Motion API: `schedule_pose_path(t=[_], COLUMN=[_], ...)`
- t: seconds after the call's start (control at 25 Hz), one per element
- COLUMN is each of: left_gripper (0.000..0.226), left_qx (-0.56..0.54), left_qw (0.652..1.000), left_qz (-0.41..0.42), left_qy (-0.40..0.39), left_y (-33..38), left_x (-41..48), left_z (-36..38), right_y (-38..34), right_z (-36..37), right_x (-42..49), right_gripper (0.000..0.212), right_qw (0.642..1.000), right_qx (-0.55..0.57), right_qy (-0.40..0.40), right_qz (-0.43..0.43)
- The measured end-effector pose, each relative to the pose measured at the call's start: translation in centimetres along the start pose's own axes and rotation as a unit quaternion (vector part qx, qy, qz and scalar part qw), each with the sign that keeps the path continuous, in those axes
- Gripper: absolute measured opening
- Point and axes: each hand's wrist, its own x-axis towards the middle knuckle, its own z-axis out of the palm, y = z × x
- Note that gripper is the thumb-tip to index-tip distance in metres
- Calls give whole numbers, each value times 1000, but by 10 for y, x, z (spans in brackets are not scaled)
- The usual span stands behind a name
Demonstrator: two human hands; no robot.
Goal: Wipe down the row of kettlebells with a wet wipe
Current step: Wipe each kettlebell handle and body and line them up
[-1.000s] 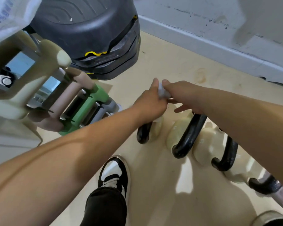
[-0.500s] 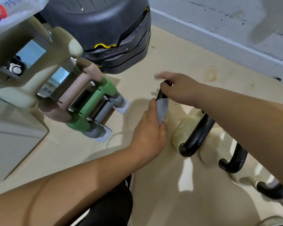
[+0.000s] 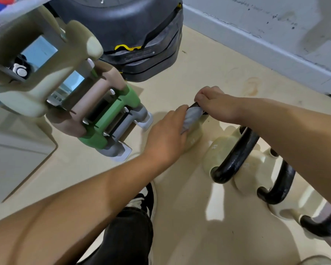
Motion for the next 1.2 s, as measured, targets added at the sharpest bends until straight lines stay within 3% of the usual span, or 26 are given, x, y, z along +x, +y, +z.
schedule_pose_path(t=[0.08,0.2,0.28,0.4,0.56,0.72,0.84,0.92,1.0,1.08,1.2], left_gripper=[62,64,52,25,20,40,67,73,65,44,27], left_qx=[-77,-126,-45,145,139,127,-6,-41,-14,79,207], left_qw=[997,991,998,985,973,991,999,998,1000,995,968], left_qz=[2,-32,-38,-42,-60,18,36,36,25,-7,-42], left_qy=[27,35,18,-83,-176,-48,-8,9,-10,-52,-136], left_y=[-16,-18,-7,12,40,26,-11,-22,-16,3,28], left_x=[-35,-44,-27,14,59,27,-27,-50,-39,-10,34], left_z=[10,13,3,-18,-20,-4,-1,2,0,-11,-30], right_y=[1,-1,-2,-3,-4,2,5,4,1,-2,-3], right_z=[0,2,3,3,3,4,3,4,6,7,7], right_x=[1,2,4,6,4,-1,-5,-7,-7,-7,-7], right_gripper=[36,35,37,42,44,45,42,40,41,42,44], right_qw=[1000,999,999,999,999,996,993,994,995,995,995], right_qx=[0,11,-5,-8,34,91,114,105,92,90,90], right_qy=[-4,-1,0,6,11,10,19,22,30,32,32], right_qz=[15,41,45,47,28,17,5,1,6,12,3])
